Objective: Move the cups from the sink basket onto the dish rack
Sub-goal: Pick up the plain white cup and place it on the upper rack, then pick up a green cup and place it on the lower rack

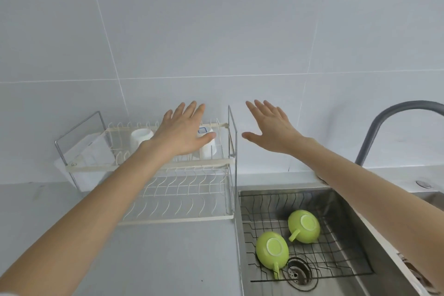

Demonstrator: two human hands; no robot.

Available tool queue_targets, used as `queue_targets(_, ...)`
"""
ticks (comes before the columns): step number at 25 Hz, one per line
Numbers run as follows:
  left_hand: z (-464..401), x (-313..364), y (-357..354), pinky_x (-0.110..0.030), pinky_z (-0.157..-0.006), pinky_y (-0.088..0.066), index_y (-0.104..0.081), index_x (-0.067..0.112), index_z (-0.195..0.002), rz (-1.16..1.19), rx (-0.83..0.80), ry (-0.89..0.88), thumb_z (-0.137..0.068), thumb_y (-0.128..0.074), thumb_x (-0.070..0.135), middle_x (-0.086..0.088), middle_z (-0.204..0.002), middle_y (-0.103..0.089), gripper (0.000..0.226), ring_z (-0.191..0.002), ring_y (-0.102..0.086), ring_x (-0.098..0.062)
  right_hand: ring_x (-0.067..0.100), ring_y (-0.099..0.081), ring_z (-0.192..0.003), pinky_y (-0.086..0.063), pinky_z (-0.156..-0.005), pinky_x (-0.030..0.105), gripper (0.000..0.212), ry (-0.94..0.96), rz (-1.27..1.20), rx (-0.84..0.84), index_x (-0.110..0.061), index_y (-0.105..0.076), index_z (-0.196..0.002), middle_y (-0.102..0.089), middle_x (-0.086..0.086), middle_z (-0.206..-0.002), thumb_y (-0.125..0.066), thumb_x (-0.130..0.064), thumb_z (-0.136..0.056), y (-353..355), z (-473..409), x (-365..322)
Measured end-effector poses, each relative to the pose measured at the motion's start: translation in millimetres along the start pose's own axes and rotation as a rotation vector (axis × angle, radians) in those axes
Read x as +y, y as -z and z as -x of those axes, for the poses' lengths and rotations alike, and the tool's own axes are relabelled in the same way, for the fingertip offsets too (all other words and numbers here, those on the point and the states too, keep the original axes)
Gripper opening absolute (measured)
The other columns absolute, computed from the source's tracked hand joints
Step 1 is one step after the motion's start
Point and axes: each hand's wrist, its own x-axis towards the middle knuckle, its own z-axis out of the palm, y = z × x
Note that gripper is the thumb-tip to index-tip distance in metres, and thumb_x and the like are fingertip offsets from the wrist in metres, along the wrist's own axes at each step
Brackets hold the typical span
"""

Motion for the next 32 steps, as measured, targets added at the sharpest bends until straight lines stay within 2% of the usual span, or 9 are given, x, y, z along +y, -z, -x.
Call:
queue_targets(9,-14.1,110.2,-25.9,-0.046,-0.118,-0.009,-0.003,0.014,-0.145,0.079,-0.033,-0.082,-0.089,-0.036,0.049,-0.009,-0.158,-0.002,0.073,-0.145,-0.001,-0.028,0.026,0.005,-0.147,0.0,-0.12,0.043,0.077,-0.115,-0.007,-0.074,-0.019,0.0,-0.148,0.0,0.007,-0.159,-0.047,-0.04,-0.091,1.9,54.1,105.5)
queue_targets(17,-25.0,191.9,-68.5,-0.046,-0.119,-0.006,0.002,0.016,-0.145,0.095,-0.155,-0.072,-0.09,-0.034,0.05,-0.008,-0.158,0.004,0.074,-0.145,0.004,-0.027,0.027,0.008,-0.147,0.001,-0.119,0.044,0.081,-0.135,0.001,-0.15,-0.021,0.0,-0.148,0.002,0.008,-0.159,-0.051,-0.041,-0.088,-16.7,81.8,187.9)
queue_targets(25,-34.2,237.4,-114.4,-0.047,-0.118,-0.002,0.005,0.017,-0.145,0.108,-0.286,-0.052,-0.09,-0.034,0.049,-0.008,-0.157,0.009,0.074,-0.145,0.008,-0.028,0.028,0.008,-0.147,0.002,-0.119,0.044,0.083,-0.162,-0.05,-0.235,-0.022,-0.002,-0.148,0.002,0.008,-0.159,-0.054,-0.041,-0.087,-51.6,96.3,235.6)
queue_targets(32,-45.7,251.9,-170.4,-0.047,-0.118,-0.006,0.002,0.017,-0.145,0.135,-0.417,-0.051,-0.09,-0.034,0.051,-0.009,-0.158,0.005,0.074,-0.145,0.003,-0.029,0.027,0.001,-0.147,-0.004,-0.119,0.045,0.078,-0.225,-0.144,-0.311,-0.019,-0.009,-0.148,-0.005,0.01,-0.159,-0.052,-0.043,-0.087,-97.9,100.3,265.4)
